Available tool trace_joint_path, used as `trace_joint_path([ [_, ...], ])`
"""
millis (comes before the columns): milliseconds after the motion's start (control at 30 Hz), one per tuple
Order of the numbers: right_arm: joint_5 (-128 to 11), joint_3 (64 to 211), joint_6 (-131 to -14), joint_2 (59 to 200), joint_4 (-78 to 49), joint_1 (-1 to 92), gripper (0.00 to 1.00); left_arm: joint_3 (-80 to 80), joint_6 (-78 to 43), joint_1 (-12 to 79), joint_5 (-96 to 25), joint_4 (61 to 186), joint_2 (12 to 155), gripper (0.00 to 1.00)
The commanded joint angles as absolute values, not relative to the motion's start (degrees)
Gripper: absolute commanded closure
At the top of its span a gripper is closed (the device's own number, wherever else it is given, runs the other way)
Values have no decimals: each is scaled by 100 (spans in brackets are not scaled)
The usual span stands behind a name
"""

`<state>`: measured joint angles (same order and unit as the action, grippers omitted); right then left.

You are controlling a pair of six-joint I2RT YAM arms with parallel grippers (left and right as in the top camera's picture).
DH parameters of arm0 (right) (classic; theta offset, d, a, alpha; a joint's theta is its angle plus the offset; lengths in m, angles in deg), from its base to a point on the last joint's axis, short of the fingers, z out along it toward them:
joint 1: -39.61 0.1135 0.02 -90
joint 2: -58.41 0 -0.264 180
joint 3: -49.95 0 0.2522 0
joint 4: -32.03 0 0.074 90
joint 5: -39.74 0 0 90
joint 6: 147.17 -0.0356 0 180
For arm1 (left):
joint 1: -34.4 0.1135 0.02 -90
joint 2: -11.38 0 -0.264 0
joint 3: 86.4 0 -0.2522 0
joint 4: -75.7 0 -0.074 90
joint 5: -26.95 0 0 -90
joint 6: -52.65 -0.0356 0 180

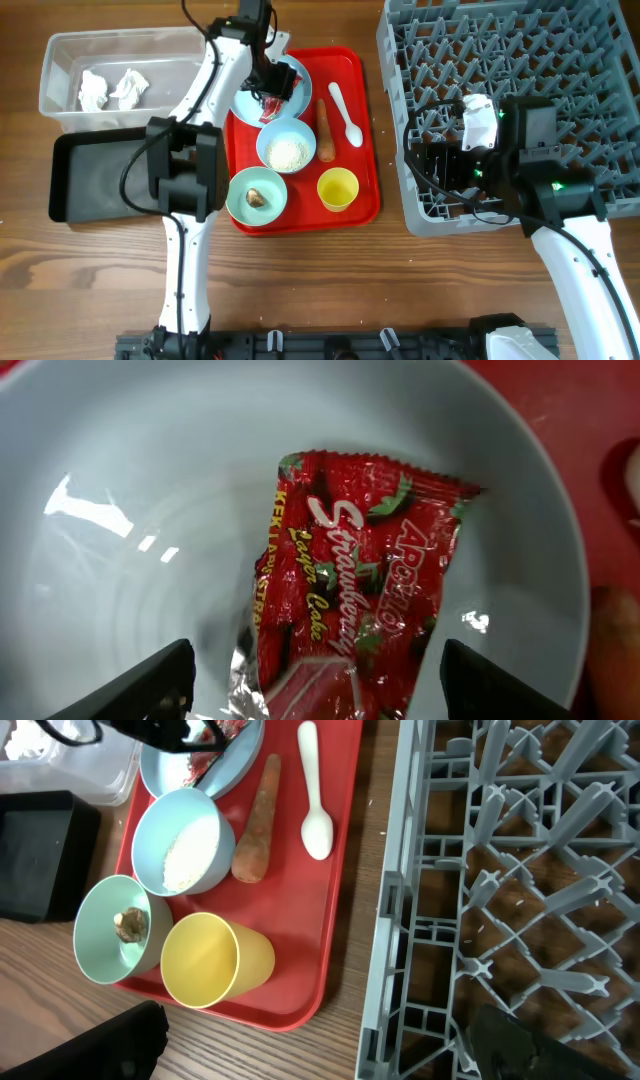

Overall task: Sort waste into correct bins and load items into the dishwasher rack
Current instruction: 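Grasp the red snack wrapper with left gripper and drop into clear bin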

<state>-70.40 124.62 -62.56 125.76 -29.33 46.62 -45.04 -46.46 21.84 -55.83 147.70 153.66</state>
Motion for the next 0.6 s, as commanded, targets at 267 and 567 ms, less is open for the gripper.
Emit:
trace_joint_path([
  [267, -7070, 12597, -6332, 12609, -2939, 4638, 0, -4482, -4893, 2132, -5517, 14694, 16098, 84],
  [567, -7070, 12597, -6332, 12609, -2937, 4638, 0, -5046, -3981, 2304, -5517, 15194, 15132, 96],
])
